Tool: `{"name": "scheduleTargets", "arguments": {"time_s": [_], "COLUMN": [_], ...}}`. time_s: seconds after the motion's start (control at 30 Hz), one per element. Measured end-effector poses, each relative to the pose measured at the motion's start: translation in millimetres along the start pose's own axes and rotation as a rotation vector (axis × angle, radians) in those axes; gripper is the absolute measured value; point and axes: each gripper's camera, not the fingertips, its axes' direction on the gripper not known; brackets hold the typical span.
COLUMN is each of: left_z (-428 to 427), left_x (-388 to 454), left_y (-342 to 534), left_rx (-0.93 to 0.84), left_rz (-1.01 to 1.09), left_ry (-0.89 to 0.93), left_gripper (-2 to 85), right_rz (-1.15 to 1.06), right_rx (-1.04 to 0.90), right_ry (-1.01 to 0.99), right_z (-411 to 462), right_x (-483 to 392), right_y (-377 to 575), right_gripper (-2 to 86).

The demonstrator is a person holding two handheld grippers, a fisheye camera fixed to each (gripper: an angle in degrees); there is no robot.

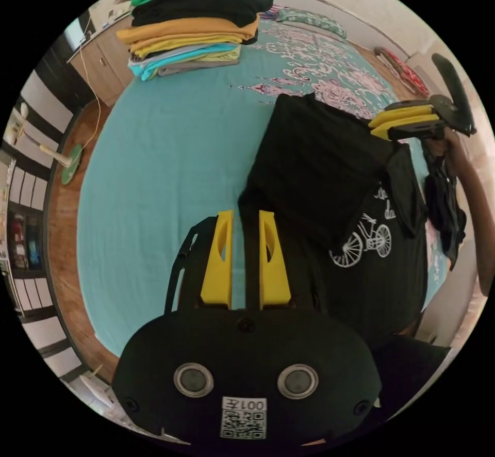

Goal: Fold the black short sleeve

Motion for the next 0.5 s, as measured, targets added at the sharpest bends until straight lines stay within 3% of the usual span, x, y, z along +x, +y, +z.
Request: {"name": "scheduleTargets", "arguments": {"time_s": [0.13,0.27,0.5], "left_z": [13,20,26], "left_x": [5,17,12], "left_y": [-12,-11,-3], "left_rx": [-0.014,0.000,0.035], "left_rz": [0.095,0.190,0.206], "left_ry": [-0.049,-0.097,-0.077], "left_gripper": [4.2,3.7,-0.7], "right_rz": [0.076,0.158,0.296], "right_rx": [0.063,0.120,0.170], "right_ry": [0.021,-0.106,-0.161], "right_z": [1,30,79], "right_x": [2,15,36], "right_y": [0,-12,-32], "right_gripper": [6.9,7.8,4.6]}}
